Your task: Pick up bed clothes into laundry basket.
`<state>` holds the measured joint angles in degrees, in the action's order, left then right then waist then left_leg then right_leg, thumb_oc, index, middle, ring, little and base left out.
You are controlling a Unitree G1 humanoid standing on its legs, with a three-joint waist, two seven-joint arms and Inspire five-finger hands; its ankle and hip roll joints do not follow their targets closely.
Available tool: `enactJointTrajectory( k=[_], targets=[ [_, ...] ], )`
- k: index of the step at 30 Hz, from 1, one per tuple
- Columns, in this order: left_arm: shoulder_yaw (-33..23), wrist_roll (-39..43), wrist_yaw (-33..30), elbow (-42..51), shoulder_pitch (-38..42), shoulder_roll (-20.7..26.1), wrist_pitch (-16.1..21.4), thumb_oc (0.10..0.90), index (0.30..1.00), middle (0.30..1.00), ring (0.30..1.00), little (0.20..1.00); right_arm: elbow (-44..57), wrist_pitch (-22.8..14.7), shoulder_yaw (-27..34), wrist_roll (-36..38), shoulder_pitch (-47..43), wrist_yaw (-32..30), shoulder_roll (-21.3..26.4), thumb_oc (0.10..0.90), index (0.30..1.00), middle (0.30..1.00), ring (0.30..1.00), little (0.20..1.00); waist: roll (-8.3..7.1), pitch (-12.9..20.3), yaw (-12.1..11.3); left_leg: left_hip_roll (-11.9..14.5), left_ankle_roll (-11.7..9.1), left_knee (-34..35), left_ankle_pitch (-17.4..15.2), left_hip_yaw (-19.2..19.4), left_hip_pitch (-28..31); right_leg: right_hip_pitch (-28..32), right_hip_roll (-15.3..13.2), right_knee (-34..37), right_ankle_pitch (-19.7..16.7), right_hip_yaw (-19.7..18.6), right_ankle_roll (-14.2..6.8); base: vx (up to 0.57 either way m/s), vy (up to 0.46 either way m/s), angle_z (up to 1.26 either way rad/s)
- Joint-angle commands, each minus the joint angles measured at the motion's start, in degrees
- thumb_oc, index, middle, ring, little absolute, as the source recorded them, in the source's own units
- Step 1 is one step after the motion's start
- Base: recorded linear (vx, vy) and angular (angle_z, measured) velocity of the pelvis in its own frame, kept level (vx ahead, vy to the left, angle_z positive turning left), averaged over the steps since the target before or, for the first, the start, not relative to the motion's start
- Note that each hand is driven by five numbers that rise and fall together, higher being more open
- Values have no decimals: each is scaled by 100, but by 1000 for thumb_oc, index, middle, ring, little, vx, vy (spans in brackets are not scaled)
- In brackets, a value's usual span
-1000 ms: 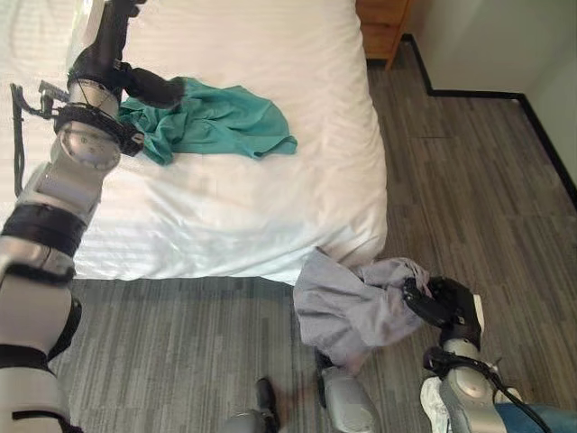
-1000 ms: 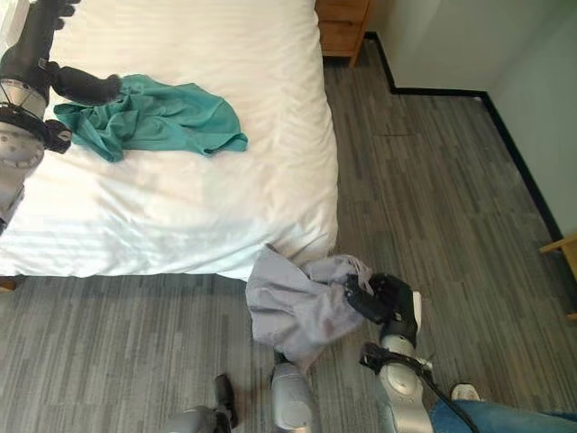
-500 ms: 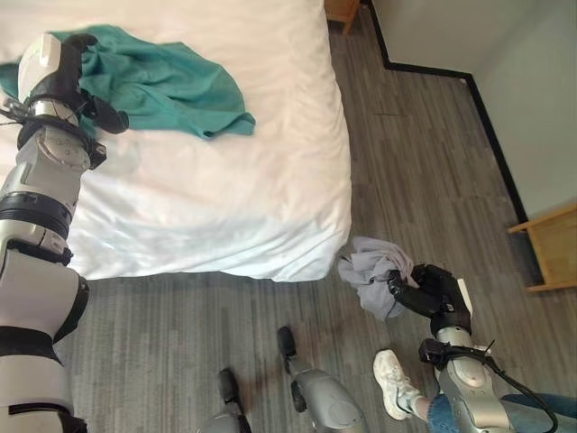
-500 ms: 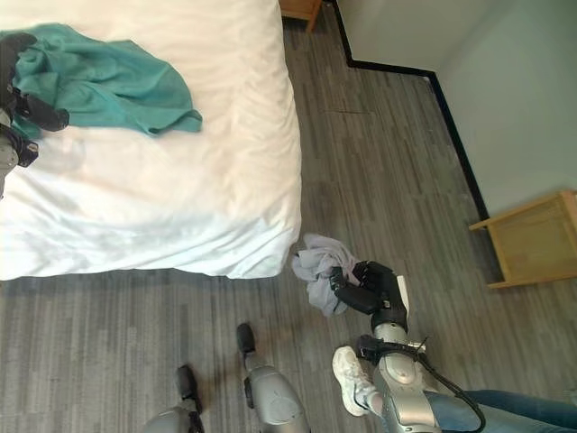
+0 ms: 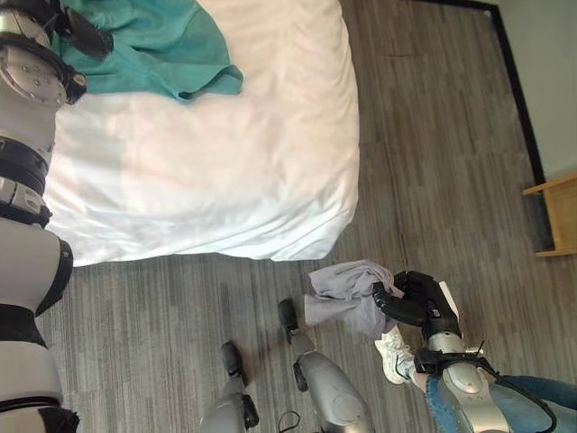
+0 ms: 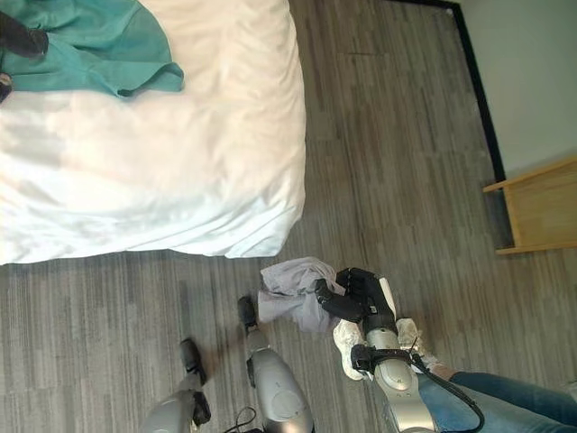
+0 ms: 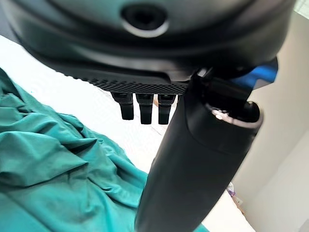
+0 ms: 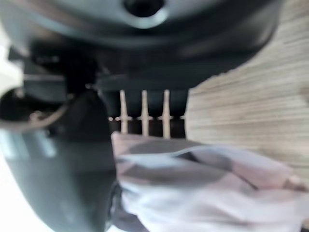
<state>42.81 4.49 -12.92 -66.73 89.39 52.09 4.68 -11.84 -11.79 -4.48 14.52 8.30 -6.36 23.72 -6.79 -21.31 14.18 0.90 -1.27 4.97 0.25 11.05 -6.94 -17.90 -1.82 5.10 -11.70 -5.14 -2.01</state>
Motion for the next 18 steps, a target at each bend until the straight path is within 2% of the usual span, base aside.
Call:
enactJointTrajectory(
  k=[1, 3, 5, 6, 7, 9, 10, 11, 13, 17, 18],
  targets=[
    [343, 96, -552, 5, 1326, 203, 412, 800, 900, 900, 900, 900, 432, -540, 551, 119, -99, -36, 431, 400, 300, 300, 300, 300, -32, 291, 42, 304, -212, 3, 154, -454, -184, 248, -607, -267, 308, -83, -1173, -66, 23, -8],
    [476, -7, -608, -5, 1459, 189, 406, 800, 900, 900, 900, 900, 417, -546, 521, 151, -207, -60, 515, 400, 300, 300, 300, 300, -89, 226, 82, 311, -225, 3, 183, -443, -342, 100, -598, -272, 252, -102, -1188, -67, 16, -10],
    [277, 186, -632, 147, 1344, 196, 464, 800, 900, 900, 900, 900, 412, -565, 531, 128, -190, -74, 495, 400, 300, 300, 300, 300, -123, 163, 79, 315, -235, 3, 193, -453, -464, 16, -607, -208, 200, -77, -1191, -23, -6, -12],
    [-55, 698, -690, 242, 1253, 100, 557, 800, 900, 900, 900, 900, 400, -578, 523, 123, -190, -88, 482, 400, 300, 300, 300, 300, -143, 118, 100, 314, -241, 3, 196, -464, -523, -18, -616, -185, 177, -41, -1202, -64, -10, -10],
    [-83, 886, -722, 230, 1409, -58, 581, 800, 900, 900, 900, 900, 390, -569, 485, 99, -173, -87, 515, 400, 300, 300, 300, 300, -160, 35, 163, 307, -276, 3, 237, -465, -697, -142, -648, -161, 92, -18, -1229, -65, -10, -6],
    [-23, 904, -758, 249, 1507, -71, 578, 800, 900, 900, 900, 900, 428, -553, 510, 68, -160, -93, 561, 400, 300, 300, 300, 300, -151, 17, 196, 295, -289, 3, 266, -488, -817, -237, -664, -152, 64, -24, -1234, -62, 23, 7],
    [160, 948, -771, 82, 1801, -194, 561, 800, 900, 900, 900, 900, 368, -558, 541, 105, -148, -118, 630, 400, 300, 300, 300, 300, -144, -38, 267, 293, -307, 3, 236, -496, -981, -363, -683, -114, 62, -17, -1236, -65, 41, 12],
    [180, 951, -767, 69, 1830, -196, 565, 800, 900, 900, 900, 900, 365, -560, 541, 106, -161, -117, 621, 400, 300, 300, 300, 300, -159, -37, 271, 286, -311, 3, 283, -496, -1014, -394, -689, -109, 24, -21, -1232, -56, 48, 5],
    [608, 686, -739, -205, 2140, -91, 505, 800, 900, 900, 900, 900, 330, -576, 542, 170, -274, -165, 703, 400, 300, 300, 300, 300, -210, -115, 337, 349, -342, 3, 282, -429, -1240, -644, -642, -75, 5, -40, -1259, -34, 28, -10],
    [577, 430, -660, -313, 1861, 39, 452, 800, 900, 900, 900, 900, 419, -631, 512, 168, -286, -173, 625, 400, 300, 300, 300, 300, -229, -172, 334, 401, -348, 3, 309, -387, -1379, -815, -598, -59, -25, -40, -1262, -22, -12, -15],
    [420, 360, -571, -362, 1596, 50, 423, 800, 900, 900, 900, 900, 466, -652, 513, 113, -208, -173, 550, 400, 300, 300, 300, 300, -255, -246, 345, 413, -354, 3, 372, -401, -1437, -888, -610, -53, -59, -21, -1255, 6, -12, -9]
  ],
)
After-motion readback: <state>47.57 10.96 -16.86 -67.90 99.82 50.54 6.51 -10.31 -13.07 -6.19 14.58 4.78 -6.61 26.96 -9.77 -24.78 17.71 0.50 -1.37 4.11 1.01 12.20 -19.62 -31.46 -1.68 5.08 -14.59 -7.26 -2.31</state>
